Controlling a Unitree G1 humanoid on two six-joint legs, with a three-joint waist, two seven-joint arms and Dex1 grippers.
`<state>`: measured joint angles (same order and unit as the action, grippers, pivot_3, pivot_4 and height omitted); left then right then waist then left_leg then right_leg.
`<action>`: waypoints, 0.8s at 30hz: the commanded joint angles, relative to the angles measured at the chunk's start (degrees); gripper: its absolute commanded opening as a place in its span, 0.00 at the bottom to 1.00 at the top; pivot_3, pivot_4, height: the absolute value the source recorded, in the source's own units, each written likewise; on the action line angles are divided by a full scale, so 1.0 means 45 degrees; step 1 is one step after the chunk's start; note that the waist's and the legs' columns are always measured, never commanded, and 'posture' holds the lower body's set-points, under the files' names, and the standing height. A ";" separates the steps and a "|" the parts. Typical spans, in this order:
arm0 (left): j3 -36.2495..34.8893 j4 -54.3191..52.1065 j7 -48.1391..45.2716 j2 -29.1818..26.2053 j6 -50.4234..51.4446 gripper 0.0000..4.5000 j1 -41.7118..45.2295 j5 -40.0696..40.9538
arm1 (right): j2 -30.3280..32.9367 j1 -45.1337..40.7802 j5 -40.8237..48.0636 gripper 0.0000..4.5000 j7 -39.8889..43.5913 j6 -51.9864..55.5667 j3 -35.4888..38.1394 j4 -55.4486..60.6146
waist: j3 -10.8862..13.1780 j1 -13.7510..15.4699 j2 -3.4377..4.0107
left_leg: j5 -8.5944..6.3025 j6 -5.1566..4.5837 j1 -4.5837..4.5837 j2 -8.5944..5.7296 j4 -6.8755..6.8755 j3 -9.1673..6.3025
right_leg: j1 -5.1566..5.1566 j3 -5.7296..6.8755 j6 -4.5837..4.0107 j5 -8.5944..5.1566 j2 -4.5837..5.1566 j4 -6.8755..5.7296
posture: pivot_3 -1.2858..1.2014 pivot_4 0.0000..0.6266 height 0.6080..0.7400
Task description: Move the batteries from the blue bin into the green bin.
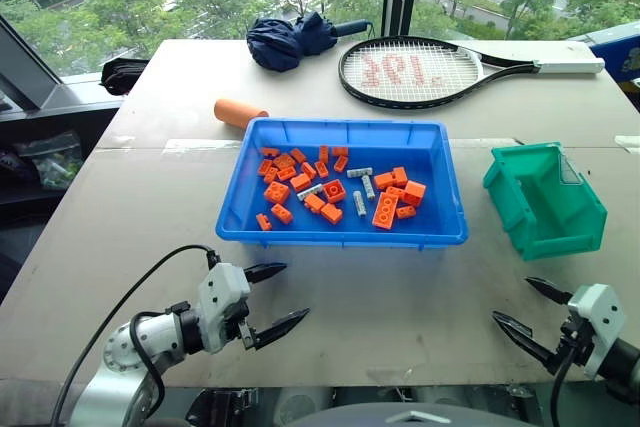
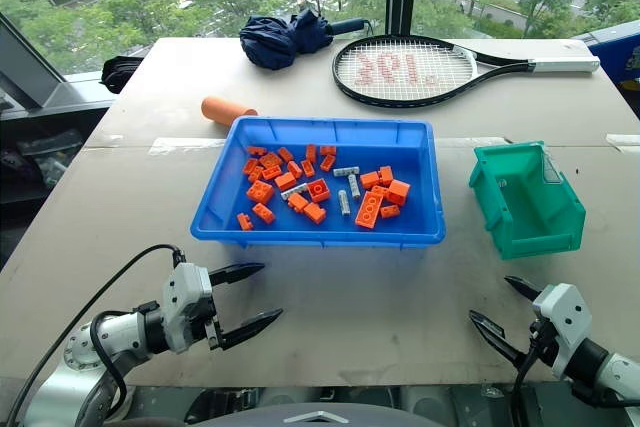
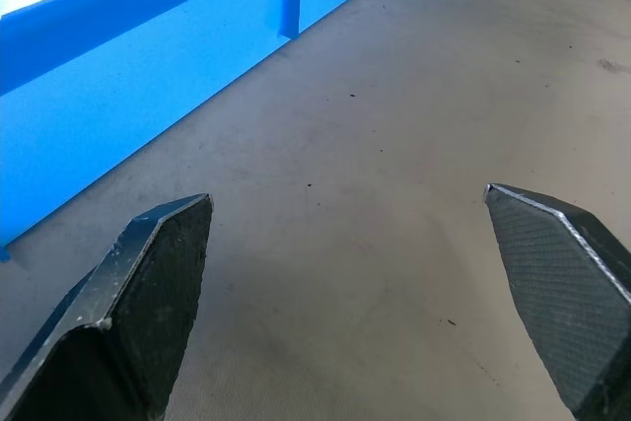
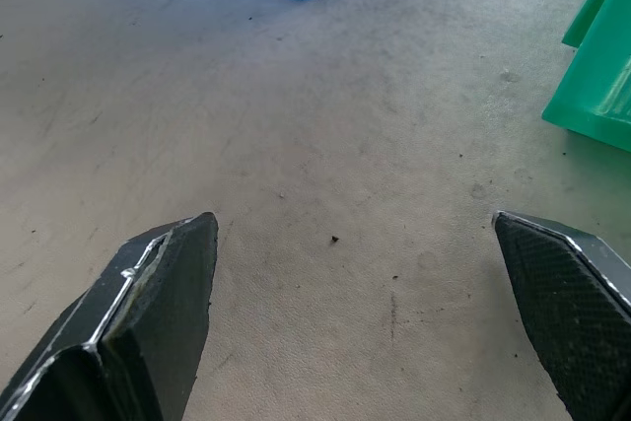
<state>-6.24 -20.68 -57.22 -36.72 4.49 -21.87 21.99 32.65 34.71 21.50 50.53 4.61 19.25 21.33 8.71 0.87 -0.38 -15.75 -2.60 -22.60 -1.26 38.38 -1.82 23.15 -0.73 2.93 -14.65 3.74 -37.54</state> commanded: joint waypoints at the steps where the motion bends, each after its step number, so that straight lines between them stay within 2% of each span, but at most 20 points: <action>1: -0.0163 -0.0219 0.0069 0.0006 -0.0204 1.00 -0.0178 0.0136 | 0.0408 -0.0258 0.0183 0.99 0.0375 -0.0391 0.0527 -0.0451 | 0.0000 -0.0003 0.0000 | 0.0000 0.0000 0.0000 0.0000 0.0000 0.0001 | 0.0000 0.0000 0.0000 0.0000 0.0000 0.0000 | 0.52 0.24 1.00; 7: -0.0474 -0.0240 0.0064 -0.0085 -0.0095 1.00 -0.0324 0.0364 | 0.0883 -0.0807 0.0339 0.99 0.0868 -0.0575 0.0751 -0.1302 | 0.0000 0.0012 0.0000 | 0.0000 0.0000 0.0005 0.0001 0.0001 0.0003 | -0.0001 0.0000 0.0000 0.0000 -0.0007 -0.0003 | 0.52 0.24 1.00; 24: -0.0748 -0.0328 -0.0225 -0.0178 -0.0006 1.00 -0.0203 0.0811 | 0.1063 -0.0937 0.0508 0.99 0.0993 -0.0230 0.0752 -0.1024 | -0.0003 0.0003 0.0005 | 0.0000 0.0000 0.0005 0.0000 0.0002 0.0002 | -0.0001 0.0000 0.0001 0.0001 -0.0006 -0.0010 | 0.52 0.24 1.00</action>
<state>-8.46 -20.70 -57.80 -36.85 4.74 -22.85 24.62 36.88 30.40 22.68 54.65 3.61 21.32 15.00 8.69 0.88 -0.35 -15.75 -2.60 -22.58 -1.26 38.39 -1.81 23.15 -0.73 2.93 -14.65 3.71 -37.58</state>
